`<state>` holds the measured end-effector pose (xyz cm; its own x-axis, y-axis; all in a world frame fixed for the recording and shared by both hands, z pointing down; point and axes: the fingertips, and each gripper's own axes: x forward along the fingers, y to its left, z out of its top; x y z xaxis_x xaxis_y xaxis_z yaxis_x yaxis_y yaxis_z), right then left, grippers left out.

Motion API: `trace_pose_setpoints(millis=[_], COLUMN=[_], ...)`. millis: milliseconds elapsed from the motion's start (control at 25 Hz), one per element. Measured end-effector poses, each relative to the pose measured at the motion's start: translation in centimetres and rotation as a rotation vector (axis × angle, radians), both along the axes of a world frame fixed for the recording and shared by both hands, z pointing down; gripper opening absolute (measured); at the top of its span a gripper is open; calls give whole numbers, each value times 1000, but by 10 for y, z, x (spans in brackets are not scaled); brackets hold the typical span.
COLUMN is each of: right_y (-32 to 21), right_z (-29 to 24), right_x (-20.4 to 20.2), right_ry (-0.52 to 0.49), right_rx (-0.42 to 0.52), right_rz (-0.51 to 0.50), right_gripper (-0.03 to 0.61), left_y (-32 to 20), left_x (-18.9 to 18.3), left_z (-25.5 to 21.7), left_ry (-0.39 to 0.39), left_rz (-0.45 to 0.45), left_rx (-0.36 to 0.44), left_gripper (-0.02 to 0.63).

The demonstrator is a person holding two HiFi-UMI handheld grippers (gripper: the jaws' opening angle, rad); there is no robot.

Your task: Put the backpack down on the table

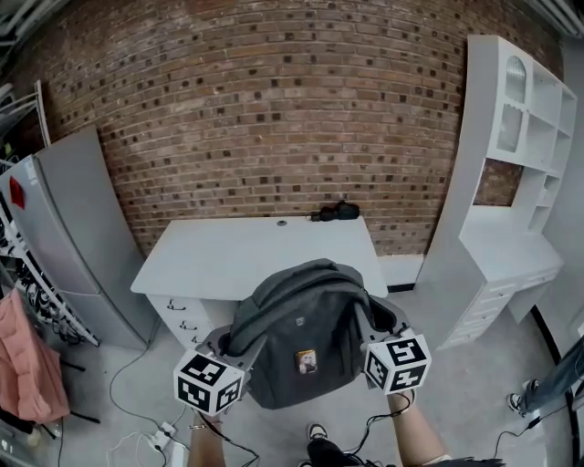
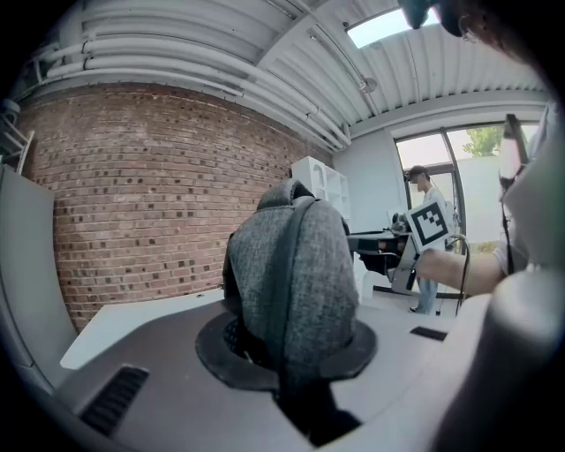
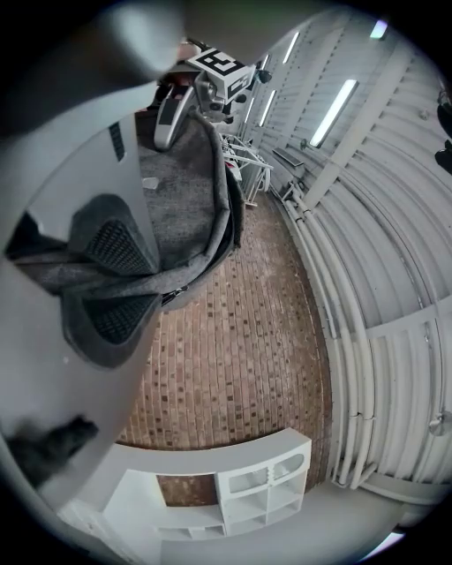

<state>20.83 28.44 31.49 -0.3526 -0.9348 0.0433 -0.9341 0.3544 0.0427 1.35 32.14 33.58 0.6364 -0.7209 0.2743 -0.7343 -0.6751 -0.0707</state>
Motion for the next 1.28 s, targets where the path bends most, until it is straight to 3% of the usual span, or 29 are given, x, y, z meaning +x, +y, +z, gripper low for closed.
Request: trace_pose_setpoints(millis=[1280], right_y=[-200], right_z=[-13], right_x=[-19], right_ry=[21], right_rx=[16], right_rz=[-55], right_gripper=[66], left_y=[-187], left_x=[-17], left_z=[-12], left_ry=[-5], left_rz=[-43], left_rx=[-6], left_gripper=[89])
